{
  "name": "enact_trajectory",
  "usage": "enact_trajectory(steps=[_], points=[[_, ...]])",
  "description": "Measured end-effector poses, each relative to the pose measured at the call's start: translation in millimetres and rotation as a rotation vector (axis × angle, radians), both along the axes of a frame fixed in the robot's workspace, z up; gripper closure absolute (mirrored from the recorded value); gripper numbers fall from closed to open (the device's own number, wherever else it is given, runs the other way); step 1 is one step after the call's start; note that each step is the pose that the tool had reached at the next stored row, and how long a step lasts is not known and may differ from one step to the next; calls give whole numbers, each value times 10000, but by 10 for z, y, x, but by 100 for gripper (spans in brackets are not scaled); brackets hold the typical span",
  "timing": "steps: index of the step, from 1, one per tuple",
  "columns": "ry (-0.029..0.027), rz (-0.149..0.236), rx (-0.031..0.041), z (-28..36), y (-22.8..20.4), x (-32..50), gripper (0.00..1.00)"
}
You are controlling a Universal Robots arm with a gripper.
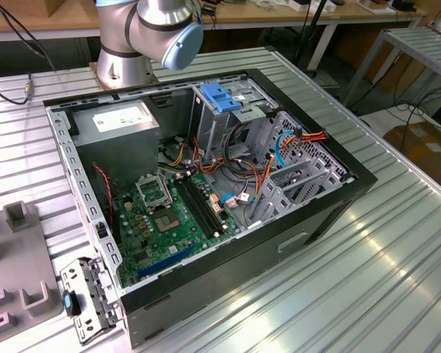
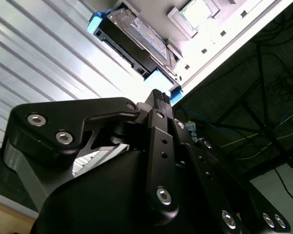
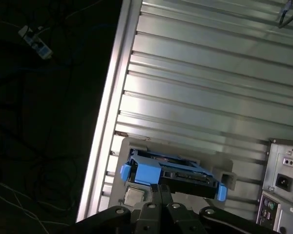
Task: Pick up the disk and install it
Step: 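Pick up the disk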
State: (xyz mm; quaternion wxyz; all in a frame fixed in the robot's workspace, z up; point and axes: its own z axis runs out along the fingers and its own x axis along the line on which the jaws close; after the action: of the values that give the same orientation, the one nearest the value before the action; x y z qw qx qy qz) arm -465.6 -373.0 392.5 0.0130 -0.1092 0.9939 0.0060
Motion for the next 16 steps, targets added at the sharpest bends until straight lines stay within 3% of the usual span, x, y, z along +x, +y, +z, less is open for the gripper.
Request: enact_trajectory(steps=[16], points=[[0,1784,0,0,0,0,89]])
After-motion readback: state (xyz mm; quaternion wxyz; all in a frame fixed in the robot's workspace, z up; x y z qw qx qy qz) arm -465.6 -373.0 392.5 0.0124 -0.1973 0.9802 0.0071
